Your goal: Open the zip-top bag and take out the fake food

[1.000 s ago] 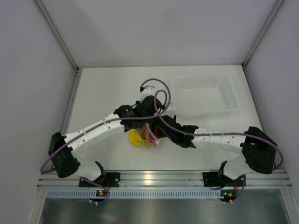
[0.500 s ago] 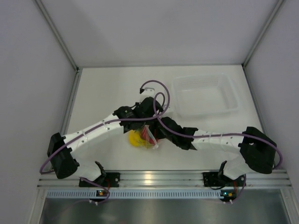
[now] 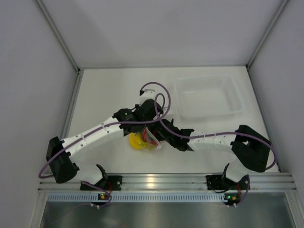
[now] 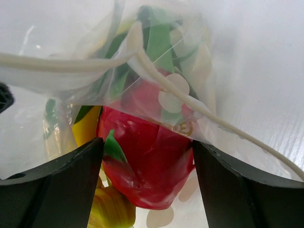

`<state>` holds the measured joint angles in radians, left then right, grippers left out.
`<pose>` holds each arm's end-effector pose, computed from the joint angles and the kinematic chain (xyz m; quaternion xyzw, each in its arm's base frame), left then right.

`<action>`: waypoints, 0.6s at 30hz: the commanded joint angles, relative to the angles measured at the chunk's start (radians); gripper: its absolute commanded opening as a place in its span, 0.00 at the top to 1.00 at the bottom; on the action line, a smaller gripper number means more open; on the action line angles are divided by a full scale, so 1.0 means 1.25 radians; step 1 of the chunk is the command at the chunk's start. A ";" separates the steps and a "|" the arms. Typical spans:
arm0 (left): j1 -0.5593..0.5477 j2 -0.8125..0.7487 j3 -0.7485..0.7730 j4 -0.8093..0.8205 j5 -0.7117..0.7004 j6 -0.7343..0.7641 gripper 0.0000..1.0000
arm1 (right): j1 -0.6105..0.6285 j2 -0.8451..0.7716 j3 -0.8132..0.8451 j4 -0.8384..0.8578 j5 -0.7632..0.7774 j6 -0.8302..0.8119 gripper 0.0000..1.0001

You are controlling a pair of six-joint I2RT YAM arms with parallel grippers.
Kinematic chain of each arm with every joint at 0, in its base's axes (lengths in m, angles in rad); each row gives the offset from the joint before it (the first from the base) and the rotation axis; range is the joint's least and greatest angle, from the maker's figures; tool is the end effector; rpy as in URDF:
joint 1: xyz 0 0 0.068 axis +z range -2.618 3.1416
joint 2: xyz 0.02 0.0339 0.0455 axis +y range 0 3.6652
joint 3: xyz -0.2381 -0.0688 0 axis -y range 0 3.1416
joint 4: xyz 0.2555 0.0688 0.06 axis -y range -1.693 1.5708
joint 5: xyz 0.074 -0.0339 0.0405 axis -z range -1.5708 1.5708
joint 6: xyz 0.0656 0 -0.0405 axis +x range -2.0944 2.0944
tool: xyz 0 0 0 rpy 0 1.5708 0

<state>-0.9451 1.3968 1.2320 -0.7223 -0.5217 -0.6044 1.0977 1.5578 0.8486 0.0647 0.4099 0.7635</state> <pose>0.2159 -0.2429 0.2638 0.0691 0.9117 -0.0529 0.4014 0.1860 0.3060 0.1501 -0.0560 0.8788 0.2420 0.4073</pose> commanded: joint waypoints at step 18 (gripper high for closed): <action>-0.026 -0.033 0.001 0.200 0.098 -0.048 1.00 | 0.015 0.210 0.124 -0.001 -0.151 -0.049 0.07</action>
<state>-0.9279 1.3674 1.2198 -0.7734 -0.6308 -0.5777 1.0878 1.7164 0.9630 0.0849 0.3794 0.7963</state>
